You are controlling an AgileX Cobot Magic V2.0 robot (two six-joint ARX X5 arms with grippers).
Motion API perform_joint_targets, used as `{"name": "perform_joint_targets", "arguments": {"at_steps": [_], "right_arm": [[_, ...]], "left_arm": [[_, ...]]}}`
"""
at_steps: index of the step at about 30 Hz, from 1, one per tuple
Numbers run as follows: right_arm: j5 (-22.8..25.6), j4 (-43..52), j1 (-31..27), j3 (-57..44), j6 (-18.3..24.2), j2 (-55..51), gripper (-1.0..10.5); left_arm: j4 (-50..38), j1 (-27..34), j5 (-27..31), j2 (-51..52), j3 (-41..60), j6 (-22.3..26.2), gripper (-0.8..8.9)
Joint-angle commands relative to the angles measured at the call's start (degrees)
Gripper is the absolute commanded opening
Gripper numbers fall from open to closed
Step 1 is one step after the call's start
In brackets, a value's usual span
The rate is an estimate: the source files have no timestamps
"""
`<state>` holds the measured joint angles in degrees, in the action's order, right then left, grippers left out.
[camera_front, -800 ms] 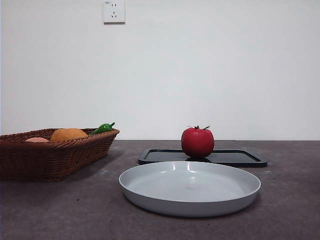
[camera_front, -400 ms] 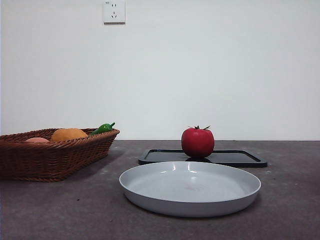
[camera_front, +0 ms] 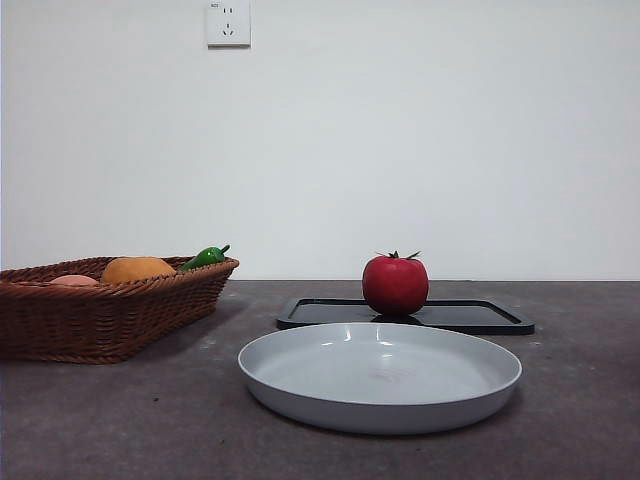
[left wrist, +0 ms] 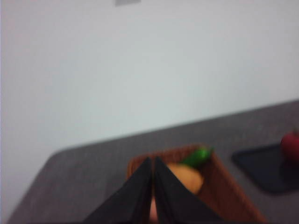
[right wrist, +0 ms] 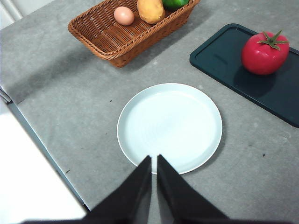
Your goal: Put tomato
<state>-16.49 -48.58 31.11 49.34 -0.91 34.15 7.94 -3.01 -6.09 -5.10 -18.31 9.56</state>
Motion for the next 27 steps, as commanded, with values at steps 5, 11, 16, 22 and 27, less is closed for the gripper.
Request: {"name": "perform_joint_targets", "arguments": {"at_steps": [5,11,16,22,27], "right_arm": [[0.00,0.61,0.42,0.24,-0.55,0.17,0.1],[0.00,0.61,0.42,0.24,-0.55,0.17,0.1],[0.00,0.59,0.42,0.24,-0.55,0.17,0.1],[0.00,0.61,0.42,0.24,-0.55,0.17,0.1],[0.00,0.59,0.42,0.24,-0.55,0.17,0.1]], "left_arm": [[-0.26,2.84,0.46,4.24,8.85,-0.22,0.07],[-0.26,4.31,4.17,4.94,12.55,-1.88,0.07],[-0.28,4.66,6.58,4.94,15.04,-2.84,0.07],[0.11,4.66,6.58,4.94,17.66,-2.97,0.07],[3.08,4.63,6.58,4.92,17.66,-2.97,0.07]]}}
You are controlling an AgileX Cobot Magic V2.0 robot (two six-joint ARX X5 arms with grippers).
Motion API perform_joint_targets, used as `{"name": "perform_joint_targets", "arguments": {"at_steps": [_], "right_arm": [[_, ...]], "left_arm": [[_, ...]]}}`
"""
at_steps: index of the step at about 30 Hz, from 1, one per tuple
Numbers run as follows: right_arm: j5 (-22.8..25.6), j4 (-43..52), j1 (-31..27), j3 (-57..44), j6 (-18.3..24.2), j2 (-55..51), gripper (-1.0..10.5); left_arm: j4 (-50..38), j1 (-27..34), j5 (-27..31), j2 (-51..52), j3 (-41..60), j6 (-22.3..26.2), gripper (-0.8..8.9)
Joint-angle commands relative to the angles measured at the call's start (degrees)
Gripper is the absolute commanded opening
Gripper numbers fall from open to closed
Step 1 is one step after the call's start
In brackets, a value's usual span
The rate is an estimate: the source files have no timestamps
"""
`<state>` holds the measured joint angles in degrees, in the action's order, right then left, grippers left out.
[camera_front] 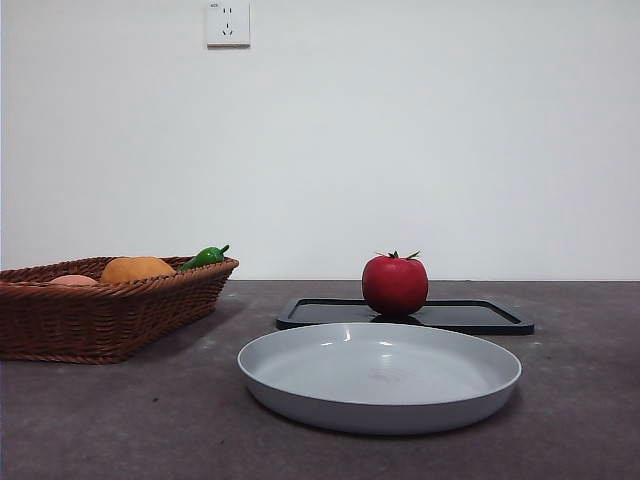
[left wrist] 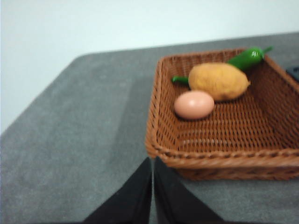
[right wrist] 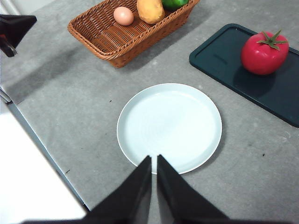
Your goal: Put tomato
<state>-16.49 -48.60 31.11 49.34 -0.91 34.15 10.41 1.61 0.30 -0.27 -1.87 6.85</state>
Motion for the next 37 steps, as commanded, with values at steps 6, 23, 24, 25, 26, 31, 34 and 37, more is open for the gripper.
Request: {"name": "perform_joint_targets", "arguments": {"at_steps": [6,23,24,25,26,31,34,37], "right_arm": [[0.00,0.61,0.42,0.24,-0.55,0.17,0.1],[0.00,0.61,0.42,0.24,-0.55,0.17,0.1],[0.00,0.61,0.42,0.24,-0.55,0.17,0.1],[0.00,0.61,0.42,0.24,-0.55,0.17,0.1],[0.00,0.61,0.42,0.24,-0.55,0.17,0.1],[0.09,0.59,0.42,0.24,1.70,0.13,0.1],[0.07,0.63,0.24,0.24,1.70,0.04,0.1],[0.09,0.92,-1.44,0.24,3.87,-0.26,0.1]], "left_arm": [[0.50,0.02,0.17,0.11,1.22,-0.48,0.07],[0.50,0.02,0.17,0.09,1.20,-0.46,0.07],[0.50,0.02,0.17,0.09,1.20,-0.48,0.07],[0.50,0.02,0.17,0.09,1.20,-0.48,0.07],[0.50,0.02,0.17,0.09,1.20,-0.48,0.07],[0.50,0.02,0.17,0.09,1.20,-0.48,0.07],[0.50,0.02,0.17,0.09,1.20,-0.48,0.07],[0.50,0.02,0.17,0.09,1.20,-0.48,0.07]]}}
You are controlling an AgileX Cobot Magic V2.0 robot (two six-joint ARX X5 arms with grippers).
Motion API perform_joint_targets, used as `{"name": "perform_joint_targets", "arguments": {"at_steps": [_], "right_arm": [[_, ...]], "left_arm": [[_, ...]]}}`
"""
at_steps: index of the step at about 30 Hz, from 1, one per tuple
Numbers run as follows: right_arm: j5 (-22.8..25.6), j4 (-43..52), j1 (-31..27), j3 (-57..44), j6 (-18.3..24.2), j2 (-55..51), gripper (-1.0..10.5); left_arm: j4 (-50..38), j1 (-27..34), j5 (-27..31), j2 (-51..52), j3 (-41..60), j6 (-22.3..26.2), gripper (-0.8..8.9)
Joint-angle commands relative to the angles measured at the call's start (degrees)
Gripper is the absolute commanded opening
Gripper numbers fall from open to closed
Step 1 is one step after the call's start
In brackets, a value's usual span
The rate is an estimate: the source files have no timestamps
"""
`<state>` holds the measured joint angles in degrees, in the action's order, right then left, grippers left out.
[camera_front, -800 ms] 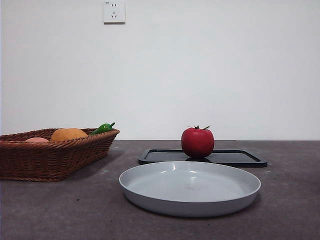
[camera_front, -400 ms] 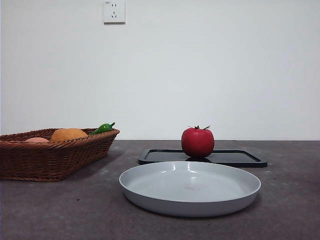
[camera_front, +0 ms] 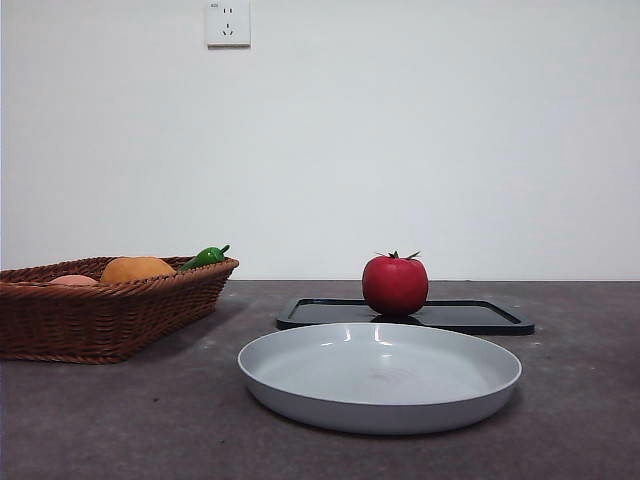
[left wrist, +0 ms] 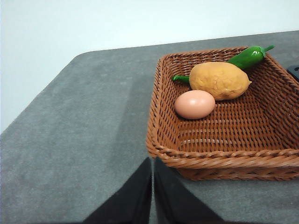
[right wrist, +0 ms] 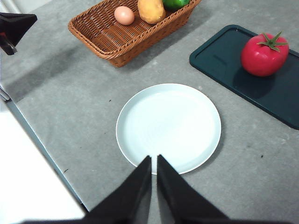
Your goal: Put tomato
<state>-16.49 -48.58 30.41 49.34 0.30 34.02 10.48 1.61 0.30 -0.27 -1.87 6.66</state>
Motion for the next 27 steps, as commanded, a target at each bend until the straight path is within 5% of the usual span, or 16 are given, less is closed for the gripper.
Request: {"name": "perform_joint_targets", "arguments": {"at_steps": [1,8,17,27], "right_arm": [[0.02,1.44,-1.97,0.24,3.17,-0.17,0.1],[0.02,15.21,-15.72,-4.59,1.99,-5.57,0.1],[1.20,40.46,-27.17,-23.96,-0.11,-17.14,0.1],[16.28,52.50,-29.88,-41.64,-6.10,-28.30,0.1]], "left_arm": [[0.44,0.02,0.17,0.09,1.20,-0.28,0.07],[0.42,0.02,0.17,0.09,1.20,-0.28,0.07],[0.42,0.02,0.17,0.09,1.20,-0.28,0.07],[0.42,0.02,0.17,0.09,1.20,-0.28,0.07]]}}
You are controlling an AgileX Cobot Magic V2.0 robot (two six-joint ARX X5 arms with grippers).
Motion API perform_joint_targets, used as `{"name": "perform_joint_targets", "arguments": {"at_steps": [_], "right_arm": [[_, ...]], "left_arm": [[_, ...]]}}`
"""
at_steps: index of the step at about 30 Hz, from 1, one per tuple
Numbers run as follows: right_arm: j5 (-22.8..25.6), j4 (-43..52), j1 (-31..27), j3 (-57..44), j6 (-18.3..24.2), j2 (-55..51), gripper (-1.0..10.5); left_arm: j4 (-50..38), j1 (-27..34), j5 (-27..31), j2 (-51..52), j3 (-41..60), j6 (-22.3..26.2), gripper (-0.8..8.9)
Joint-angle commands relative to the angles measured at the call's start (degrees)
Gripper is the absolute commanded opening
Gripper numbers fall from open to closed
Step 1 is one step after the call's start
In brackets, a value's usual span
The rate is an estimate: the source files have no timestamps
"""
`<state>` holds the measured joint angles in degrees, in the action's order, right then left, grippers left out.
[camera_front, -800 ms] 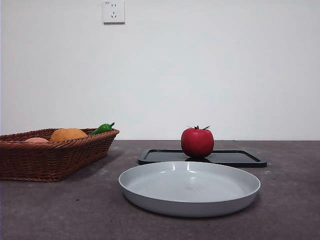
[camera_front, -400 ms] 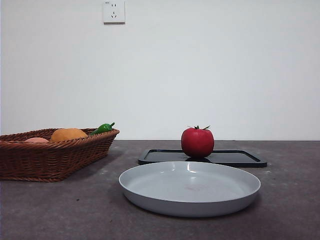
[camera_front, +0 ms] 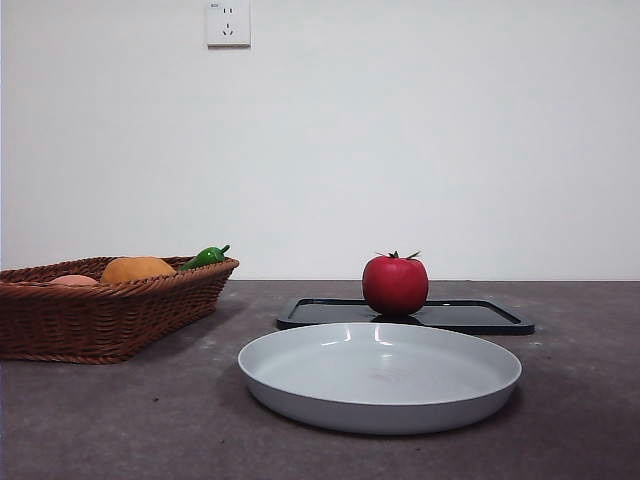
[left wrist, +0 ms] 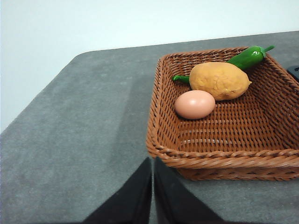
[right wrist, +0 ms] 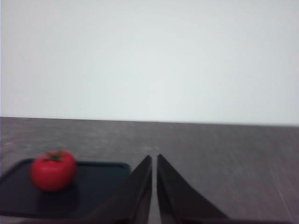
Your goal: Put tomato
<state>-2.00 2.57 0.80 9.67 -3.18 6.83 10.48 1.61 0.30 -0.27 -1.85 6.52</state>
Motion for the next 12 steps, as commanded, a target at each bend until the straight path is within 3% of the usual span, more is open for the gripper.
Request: {"name": "perform_joint_targets", "arguments": {"at_steps": [1,12], "right_arm": [[2.40,1.75,-0.31,-3.28,-2.82,-1.70,0.1],[2.47,-3.28,-0.35,-9.07,-1.29,-6.12,0.1]], "left_arm": [[0.42,0.02,0.17,0.09,1.18,-0.15,0.07],[0.37,0.02,0.17,0.09,1.18,-0.15,0.07]]}}
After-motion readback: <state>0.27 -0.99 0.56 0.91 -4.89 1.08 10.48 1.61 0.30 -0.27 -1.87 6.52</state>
